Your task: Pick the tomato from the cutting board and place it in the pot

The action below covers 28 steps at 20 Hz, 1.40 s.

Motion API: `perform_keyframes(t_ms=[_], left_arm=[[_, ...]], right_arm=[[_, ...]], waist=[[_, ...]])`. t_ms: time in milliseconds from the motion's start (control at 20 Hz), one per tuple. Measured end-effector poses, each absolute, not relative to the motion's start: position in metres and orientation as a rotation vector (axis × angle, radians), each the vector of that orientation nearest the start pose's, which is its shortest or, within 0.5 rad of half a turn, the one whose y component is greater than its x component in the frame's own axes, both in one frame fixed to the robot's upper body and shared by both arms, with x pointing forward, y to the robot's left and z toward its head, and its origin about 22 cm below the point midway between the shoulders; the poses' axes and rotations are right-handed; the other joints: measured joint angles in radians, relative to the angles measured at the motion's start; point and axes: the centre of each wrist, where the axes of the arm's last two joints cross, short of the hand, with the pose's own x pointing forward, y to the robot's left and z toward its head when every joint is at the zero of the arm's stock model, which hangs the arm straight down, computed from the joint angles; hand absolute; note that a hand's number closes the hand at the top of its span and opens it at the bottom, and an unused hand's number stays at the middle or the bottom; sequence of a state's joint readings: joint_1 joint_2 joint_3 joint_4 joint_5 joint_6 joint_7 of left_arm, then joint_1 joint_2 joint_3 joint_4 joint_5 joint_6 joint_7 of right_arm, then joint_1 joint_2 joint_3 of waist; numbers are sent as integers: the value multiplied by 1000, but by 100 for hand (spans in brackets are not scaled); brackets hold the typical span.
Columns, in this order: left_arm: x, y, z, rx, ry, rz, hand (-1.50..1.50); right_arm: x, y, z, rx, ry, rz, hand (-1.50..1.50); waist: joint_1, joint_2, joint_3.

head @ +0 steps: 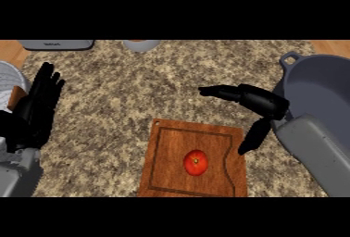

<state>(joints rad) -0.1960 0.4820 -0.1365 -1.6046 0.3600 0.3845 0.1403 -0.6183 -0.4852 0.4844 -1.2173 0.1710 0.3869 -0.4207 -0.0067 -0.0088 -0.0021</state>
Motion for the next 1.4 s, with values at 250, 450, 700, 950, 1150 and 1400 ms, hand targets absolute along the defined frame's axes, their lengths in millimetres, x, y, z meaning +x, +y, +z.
perform_keyframes(t_ms=[250, 450, 700, 950, 1150, 1400], left_arm=[[280, 283, 82, 205, -1603, 76, 0], [281, 281, 80, 200, -1604, 78, 0], [283, 280, 84, 205, -1612, 70, 0], [277, 276, 85, 196, -1610, 72, 0], [280, 277, 87, 199, -1612, 69, 0], [286, 276, 86, 197, -1615, 72, 0]], right_arm=[[339, -169, 94, 140, -1558, 1631, -150], [318, -145, 97, 115, -1457, 1716, -150], [294, -131, 88, 98, -1395, 1738, -150], [282, -126, 74, 74, -1353, 1753, -150], [277, -124, 70, -5, -1319, 1773, -150], [282, -115, 59, -47, -1308, 1773, -150]], waist=[[1, 1, 0], [1, 4, 1], [4, 6, 2], [7, 7, 2], [7, 8, 2], [8, 9, 2]])
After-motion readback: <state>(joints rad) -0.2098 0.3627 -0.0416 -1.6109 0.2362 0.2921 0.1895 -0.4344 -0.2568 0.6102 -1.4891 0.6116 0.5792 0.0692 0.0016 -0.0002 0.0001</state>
